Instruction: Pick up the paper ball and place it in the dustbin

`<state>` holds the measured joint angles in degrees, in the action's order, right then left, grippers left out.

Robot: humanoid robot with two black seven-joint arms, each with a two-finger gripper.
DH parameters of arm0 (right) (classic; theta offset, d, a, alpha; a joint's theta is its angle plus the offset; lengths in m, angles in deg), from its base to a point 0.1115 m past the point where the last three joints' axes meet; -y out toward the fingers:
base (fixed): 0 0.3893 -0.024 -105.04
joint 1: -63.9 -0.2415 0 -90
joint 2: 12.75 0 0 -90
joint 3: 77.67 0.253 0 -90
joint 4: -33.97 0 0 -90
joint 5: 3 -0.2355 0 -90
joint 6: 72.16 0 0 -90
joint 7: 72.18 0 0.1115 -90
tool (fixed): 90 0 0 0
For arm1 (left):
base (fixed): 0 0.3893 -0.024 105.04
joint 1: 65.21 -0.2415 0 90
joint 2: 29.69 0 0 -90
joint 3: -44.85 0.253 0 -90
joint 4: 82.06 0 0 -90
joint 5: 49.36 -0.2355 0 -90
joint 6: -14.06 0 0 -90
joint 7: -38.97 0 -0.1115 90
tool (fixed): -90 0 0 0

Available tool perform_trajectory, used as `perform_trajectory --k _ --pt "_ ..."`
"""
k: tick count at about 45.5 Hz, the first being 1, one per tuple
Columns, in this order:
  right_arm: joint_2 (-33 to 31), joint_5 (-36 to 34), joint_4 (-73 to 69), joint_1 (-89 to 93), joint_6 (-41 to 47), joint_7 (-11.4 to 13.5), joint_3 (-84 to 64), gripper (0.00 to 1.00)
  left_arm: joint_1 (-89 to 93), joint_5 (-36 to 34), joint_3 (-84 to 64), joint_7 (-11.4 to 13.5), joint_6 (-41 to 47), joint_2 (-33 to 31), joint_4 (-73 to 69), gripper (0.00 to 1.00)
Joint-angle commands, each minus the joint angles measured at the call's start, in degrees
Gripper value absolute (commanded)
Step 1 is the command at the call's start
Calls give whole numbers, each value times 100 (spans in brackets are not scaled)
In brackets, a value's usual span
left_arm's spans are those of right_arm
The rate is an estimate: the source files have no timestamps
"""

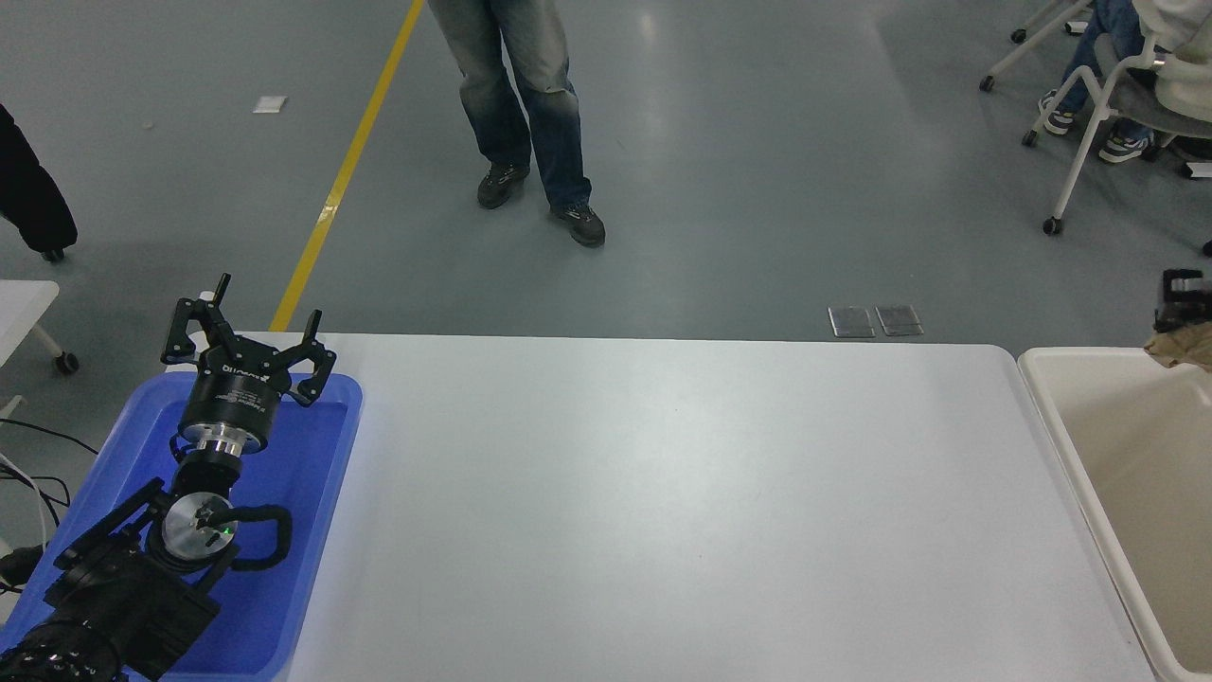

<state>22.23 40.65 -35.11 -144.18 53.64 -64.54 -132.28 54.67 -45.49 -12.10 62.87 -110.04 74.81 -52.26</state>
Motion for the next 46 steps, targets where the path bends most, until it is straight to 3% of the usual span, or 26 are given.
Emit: perform_trajectory --k 1,20,34,46 --pt "18 3 -9 -330 191 0 -120 0 0 0 0 0 0 0 0 100" --pt "35 47 79 -137 25 0 -111 0 0 0 0 0 0 0 0 100" --pt "272 -155 1519 2191 -2154 9 73 0 0 0 0 0 0 0 0 100" --pt "966 -1280 3347 4731 -3192 9 1197 0 0 0 0 0 0 0 0 100"
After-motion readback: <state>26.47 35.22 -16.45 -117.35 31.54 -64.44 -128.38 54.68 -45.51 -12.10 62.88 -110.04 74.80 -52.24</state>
